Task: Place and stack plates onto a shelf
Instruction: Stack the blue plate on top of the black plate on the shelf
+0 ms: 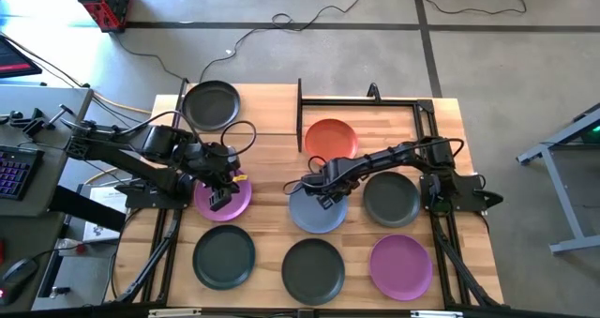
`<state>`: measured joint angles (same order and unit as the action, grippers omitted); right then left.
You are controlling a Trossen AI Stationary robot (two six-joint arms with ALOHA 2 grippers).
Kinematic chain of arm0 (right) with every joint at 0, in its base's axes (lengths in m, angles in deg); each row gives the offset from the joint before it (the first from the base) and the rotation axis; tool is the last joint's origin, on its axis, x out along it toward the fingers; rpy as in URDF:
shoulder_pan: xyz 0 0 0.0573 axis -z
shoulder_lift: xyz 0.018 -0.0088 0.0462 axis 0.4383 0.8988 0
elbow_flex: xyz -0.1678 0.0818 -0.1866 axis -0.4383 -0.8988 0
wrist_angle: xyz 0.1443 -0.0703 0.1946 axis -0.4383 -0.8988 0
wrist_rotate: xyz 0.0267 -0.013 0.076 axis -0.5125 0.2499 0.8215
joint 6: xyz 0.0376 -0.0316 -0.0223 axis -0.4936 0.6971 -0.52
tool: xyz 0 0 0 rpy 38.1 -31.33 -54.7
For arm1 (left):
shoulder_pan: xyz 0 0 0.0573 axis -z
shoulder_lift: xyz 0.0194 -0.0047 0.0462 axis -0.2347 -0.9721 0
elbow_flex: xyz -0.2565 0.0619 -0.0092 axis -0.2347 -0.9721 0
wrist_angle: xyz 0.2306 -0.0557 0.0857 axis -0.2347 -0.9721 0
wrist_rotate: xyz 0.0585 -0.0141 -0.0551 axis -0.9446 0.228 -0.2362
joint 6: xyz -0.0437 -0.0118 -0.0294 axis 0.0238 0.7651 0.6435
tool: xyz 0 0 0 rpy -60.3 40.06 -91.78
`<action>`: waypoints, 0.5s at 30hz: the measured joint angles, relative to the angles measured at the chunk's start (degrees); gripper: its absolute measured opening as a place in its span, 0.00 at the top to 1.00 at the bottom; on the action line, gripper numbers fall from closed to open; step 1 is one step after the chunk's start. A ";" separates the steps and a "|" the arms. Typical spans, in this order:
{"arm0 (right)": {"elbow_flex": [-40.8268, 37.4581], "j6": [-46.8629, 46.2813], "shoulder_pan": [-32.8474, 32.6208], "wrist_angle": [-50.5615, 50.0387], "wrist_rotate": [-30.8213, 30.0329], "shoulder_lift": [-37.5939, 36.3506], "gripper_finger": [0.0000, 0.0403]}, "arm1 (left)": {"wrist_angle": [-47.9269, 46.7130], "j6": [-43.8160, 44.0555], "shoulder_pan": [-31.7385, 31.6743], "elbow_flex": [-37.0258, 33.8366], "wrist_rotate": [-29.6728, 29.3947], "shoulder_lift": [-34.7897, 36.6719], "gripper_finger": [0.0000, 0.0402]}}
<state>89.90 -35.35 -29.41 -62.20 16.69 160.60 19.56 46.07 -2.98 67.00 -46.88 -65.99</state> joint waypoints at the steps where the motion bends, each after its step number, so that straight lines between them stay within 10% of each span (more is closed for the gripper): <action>1: 0.00 0.50 0.00 0.20 0.15 0.00 0.64 | 0.00 0.00 0.00 0.00 -0.02 0.00 0.90; 15: -0.02 2.55 0.81 3.07 2.03 -0.11 0.97 | -0.02 1.03 0.00 0.00 -5.25 0.00 0.90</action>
<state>89.88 -32.80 -28.61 -59.14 18.72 160.49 19.54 47.10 -2.98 67.00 -52.13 -65.99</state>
